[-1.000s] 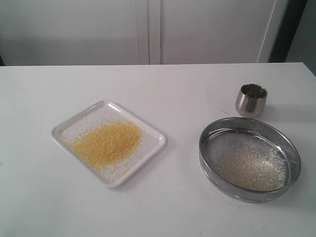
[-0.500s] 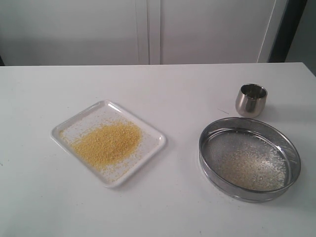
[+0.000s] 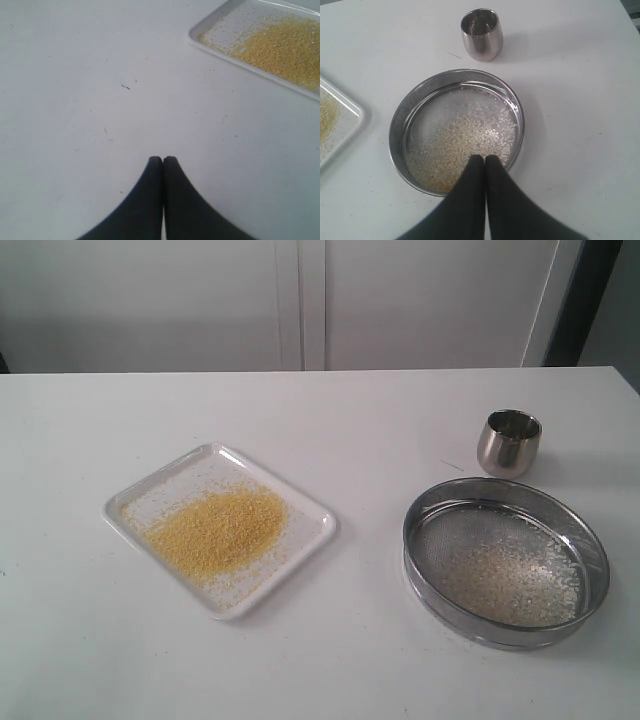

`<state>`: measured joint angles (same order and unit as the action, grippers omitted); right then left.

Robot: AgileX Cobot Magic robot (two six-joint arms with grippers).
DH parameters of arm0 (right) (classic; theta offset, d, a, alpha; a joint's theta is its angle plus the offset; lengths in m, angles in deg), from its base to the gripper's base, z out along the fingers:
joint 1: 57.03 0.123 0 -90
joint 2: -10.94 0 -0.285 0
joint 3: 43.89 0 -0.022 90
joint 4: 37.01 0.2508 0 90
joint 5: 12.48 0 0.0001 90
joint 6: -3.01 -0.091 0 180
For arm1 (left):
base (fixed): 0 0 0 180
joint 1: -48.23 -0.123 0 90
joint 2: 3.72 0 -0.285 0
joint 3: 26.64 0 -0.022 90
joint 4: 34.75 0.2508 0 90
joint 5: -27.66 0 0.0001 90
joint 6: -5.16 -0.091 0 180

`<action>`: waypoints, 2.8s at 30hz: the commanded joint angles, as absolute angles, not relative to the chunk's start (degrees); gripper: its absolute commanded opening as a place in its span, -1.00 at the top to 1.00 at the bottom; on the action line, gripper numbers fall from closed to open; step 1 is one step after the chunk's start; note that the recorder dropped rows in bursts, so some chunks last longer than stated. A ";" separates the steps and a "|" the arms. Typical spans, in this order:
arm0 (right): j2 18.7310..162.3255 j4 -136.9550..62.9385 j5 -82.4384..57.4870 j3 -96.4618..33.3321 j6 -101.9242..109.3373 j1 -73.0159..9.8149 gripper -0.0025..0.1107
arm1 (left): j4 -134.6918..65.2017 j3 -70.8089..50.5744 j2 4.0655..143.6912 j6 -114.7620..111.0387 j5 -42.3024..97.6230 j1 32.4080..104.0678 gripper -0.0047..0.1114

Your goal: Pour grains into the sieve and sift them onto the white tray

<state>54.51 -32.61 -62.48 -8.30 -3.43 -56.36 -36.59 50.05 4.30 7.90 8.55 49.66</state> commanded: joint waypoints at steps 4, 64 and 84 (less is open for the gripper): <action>54.23 -32.57 -62.09 -8.09 -3.59 -56.47 0.96 | -36.56 50.57 4.07 7.95 8.34 49.58 0.92; 26.24 -33.09 -57.14 0.74 5.61 -56.38 0.96 | -36.56 50.57 4.07 7.85 8.34 49.58 0.92; 22.66 -33.09 -41.75 18.66 5.61 -56.38 0.96 | -36.56 50.57 4.07 7.85 8.34 49.58 0.92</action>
